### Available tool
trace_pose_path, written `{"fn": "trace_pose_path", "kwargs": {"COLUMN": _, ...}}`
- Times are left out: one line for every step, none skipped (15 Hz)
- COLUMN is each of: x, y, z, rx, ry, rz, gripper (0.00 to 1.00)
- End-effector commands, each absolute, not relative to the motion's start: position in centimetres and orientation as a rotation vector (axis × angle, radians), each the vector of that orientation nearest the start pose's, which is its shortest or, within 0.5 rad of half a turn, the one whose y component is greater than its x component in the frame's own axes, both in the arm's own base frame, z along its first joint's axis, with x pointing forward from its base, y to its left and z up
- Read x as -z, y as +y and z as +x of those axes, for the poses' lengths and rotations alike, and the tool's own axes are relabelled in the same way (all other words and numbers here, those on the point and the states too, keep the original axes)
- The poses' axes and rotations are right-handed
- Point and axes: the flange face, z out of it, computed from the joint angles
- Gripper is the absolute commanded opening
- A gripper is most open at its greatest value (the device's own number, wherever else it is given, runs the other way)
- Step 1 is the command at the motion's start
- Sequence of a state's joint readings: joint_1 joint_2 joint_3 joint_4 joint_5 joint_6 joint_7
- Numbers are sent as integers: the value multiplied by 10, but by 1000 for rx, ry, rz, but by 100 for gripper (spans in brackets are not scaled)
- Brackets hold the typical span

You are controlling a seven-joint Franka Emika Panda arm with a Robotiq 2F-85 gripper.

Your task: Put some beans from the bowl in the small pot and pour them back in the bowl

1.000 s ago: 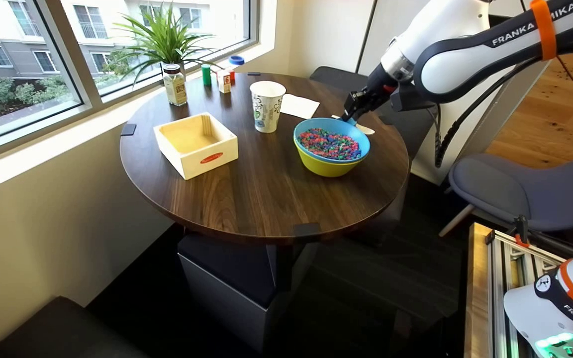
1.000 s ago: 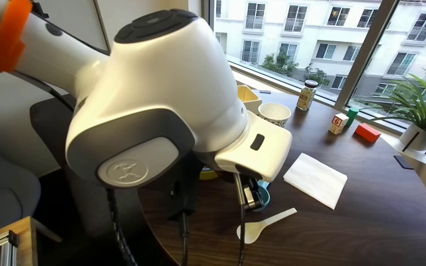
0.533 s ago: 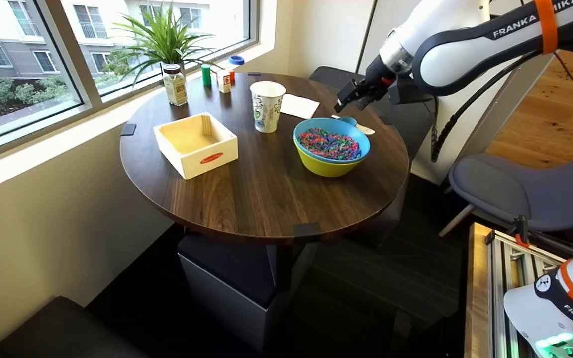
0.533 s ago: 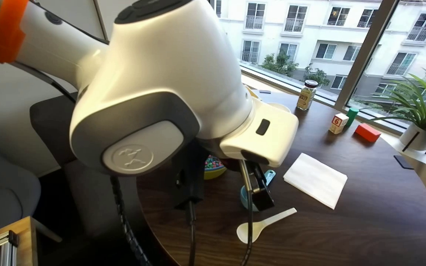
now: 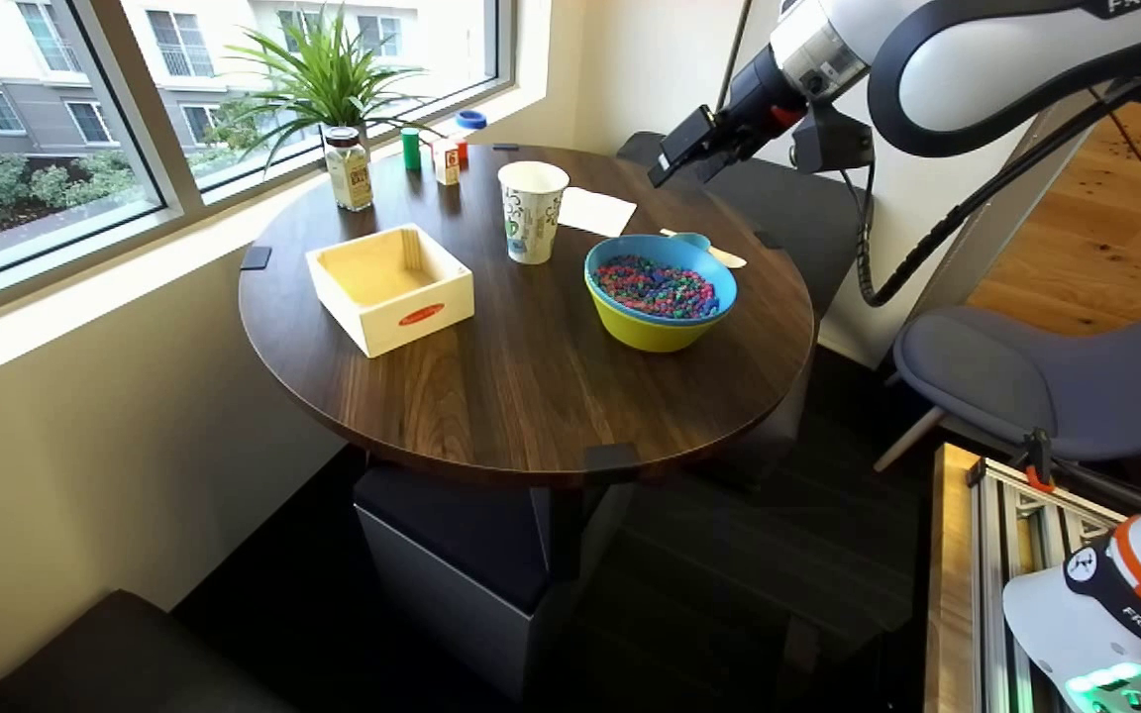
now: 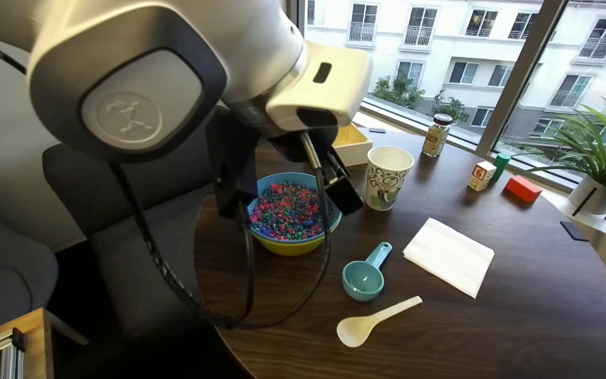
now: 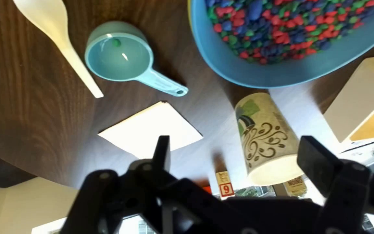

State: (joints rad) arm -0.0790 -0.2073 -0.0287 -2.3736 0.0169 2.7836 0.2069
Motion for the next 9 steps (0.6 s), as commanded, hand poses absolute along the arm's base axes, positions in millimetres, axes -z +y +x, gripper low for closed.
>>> {"fn": "trace_pose_path", "kwargs": {"x": -466, "y": -29, "z": 495, "rx": 861, "ry": 411, "rz": -2910, "gripper": 100}}
{"fn": "trace_pose_path", "kwargs": {"x": -461, "y": -22, "z": 494, "rx": 847, "ry": 392, "rz": -2908, "gripper": 100}}
{"fn": "trace_pose_path", "kwargs": {"x": -454, "y": -18, "z": 495, "rx": 841, "ry": 378, "rz": -2908, "gripper": 100}}
{"fn": "trace_pose_path", "kwargs": {"x": -447, "y": -15, "z": 494, "rx": 815, "ry": 367, "rz": -2910, "gripper": 100}}
{"fn": "trace_pose_path", "kwargs": {"x": -442, "y": -12, "z": 494, "rx": 794, "ry": 351, "rz": -2912, "gripper": 100}}
{"fn": "trace_pose_path", "kwargs": {"x": -436, "y": -11, "z": 494, "rx": 777, "ry": 333, "rz": -2916, "gripper": 100}}
{"fn": "trace_pose_path", "kwargs": {"x": -431, "y": -10, "z": 494, "rx": 761, "ry": 320, "rz": -2922, "gripper": 100}}
{"fn": "trace_pose_path", "kwargs": {"x": -427, "y": -10, "z": 495, "rx": 751, "ry": 309, "rz": -2925, "gripper": 100}}
{"fn": "trace_pose_path", "kwargs": {"x": -423, "y": -9, "z": 496, "rx": 741, "ry": 299, "rz": -2924, "gripper": 100}}
